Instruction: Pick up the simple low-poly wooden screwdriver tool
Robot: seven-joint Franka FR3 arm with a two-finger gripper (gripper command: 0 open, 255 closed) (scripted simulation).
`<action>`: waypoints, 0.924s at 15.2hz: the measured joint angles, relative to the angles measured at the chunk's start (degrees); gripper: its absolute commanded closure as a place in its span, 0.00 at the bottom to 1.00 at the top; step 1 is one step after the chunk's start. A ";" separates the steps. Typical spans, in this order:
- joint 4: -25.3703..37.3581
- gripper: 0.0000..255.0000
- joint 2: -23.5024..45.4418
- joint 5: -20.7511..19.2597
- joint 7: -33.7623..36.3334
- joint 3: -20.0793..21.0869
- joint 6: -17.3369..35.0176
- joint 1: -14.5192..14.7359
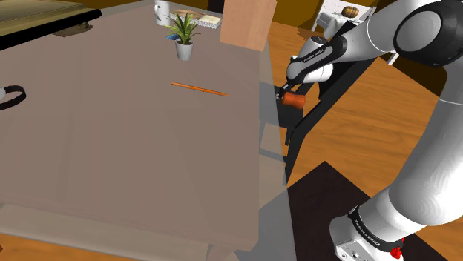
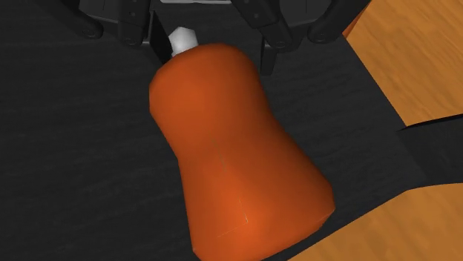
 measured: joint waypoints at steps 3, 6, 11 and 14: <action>-0.01 1.00 0.01 0.00 0.02 -0.01 0.09 0.00; 0.05 1.00 -0.19 -0.05 0.01 -0.04 -0.32 0.02; 0.68 1.00 -2.38 -0.51 0.15 -0.36 -3.24 0.37; 0.92 1.00 -4.08 -0.80 0.06 -0.56 -5.14 0.48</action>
